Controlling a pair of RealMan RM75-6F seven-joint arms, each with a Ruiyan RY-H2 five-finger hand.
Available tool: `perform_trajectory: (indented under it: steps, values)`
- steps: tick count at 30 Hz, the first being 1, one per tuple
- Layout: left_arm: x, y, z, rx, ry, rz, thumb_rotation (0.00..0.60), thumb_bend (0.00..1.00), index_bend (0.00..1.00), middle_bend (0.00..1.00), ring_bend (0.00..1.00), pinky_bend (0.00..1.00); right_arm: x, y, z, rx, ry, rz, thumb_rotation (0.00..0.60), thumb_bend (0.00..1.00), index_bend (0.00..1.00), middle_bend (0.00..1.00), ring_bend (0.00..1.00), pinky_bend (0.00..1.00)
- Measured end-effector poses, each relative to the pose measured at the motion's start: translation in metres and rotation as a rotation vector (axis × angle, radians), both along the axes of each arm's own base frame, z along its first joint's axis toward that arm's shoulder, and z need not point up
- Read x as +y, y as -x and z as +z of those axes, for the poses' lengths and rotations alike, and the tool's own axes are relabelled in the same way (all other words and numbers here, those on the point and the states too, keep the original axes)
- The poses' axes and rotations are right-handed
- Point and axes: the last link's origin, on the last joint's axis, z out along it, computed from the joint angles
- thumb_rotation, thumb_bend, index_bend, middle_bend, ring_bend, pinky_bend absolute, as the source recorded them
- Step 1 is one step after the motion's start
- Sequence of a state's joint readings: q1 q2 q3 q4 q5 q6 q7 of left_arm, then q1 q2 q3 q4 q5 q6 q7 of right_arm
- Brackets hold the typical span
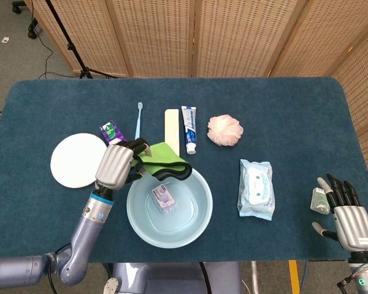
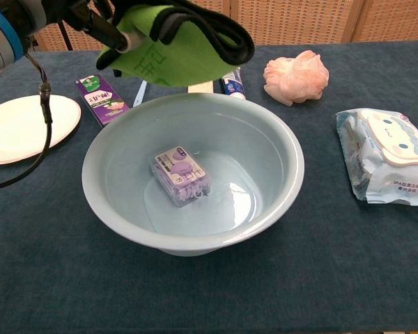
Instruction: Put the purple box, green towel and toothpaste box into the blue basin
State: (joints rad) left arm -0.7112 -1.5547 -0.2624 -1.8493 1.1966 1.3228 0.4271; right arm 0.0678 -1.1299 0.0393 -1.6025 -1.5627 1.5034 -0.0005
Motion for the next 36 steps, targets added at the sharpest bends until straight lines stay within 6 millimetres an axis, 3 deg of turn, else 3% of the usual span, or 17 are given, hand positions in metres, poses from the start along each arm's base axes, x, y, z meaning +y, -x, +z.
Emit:
perform_trajectory:
  steps: [10, 13, 14, 16, 20, 23, 27, 30, 36]
  values:
    - [-0.027, -0.014, -0.012, -0.011, 0.131, -0.1, 0.6, 0.4, 0.76, 0.46, 0.52, 0.53, -0.001, 0.0, 0.001, -0.004, 0.004, -0.002, 0.6, 0.09, 0.0, 0.0, 0.0, 0.0]
    - [-0.03, -0.014, -0.013, -0.003, 0.149, -0.11, 0.6, 0.37, 0.76, 0.39, 0.44, 0.52, -0.001, 0.0, 0.001, -0.004, 0.005, 0.001, 0.6, 0.09, 0.0, 0.0, 0.0, 0.0]
    - [-0.031, -0.013, -0.014, 0.001, 0.159, -0.11, 0.6, 0.36, 0.74, 0.32, 0.37, 0.51, -0.001, 0.0, 0.001, -0.006, 0.006, 0.003, 0.6, 0.09, 0.0, 0.0, 0.0, 0.0]
    - [-0.032, -0.011, -0.015, 0.013, 0.194, -0.103, 0.6, 0.35, 0.67, 0.23, 0.29, 0.46, -0.002, 0.0, 0.001, -0.008, 0.009, 0.004, 0.6, 0.09, 0.0, 0.0, 0.0, 0.0]
    - [-0.032, -0.006, -0.016, 0.045, 0.261, -0.087, 0.6, 0.32, 0.45, 0.03, 0.1, 0.34, -0.002, -0.001, 0.001, -0.011, 0.015, 0.008, 0.6, 0.09, 0.0, 0.0, 0.0, 0.0]
    - [-0.031, -0.003, -0.015, 0.073, 0.291, -0.075, 0.6, 0.3, 0.29, 0.0, 0.02, 0.26, -0.003, -0.001, 0.0, -0.013, 0.017, 0.009, 0.6, 0.09, 0.0, 0.0, 0.0, 0.0]
    - [-0.03, 0.001, -0.016, 0.109, 0.319, -0.057, 0.6, 0.28, 0.04, 0.0, 0.0, 0.17, -0.004, 0.0, 0.0, -0.014, 0.018, 0.008, 0.6, 0.09, 0.0, 0.0, 0.0, 0.0]
    - [-0.029, 0.003, -0.016, 0.138, 0.337, -0.05, 0.6, 0.27, 0.0, 0.0, 0.0, 0.12, -0.005, 0.0, 0.0, -0.015, 0.019, 0.009, 0.6, 0.09, 0.0, 0.0, 0.0, 0.0]
    - [-0.025, 0.006, -0.013, 0.145, 0.331, -0.034, 0.6, 0.26, 0.0, 0.0, 0.0, 0.11, -0.005, -0.001, -0.001, -0.013, 0.017, 0.008, 0.6, 0.09, 0.0, 0.0, 0.0, 0.0]
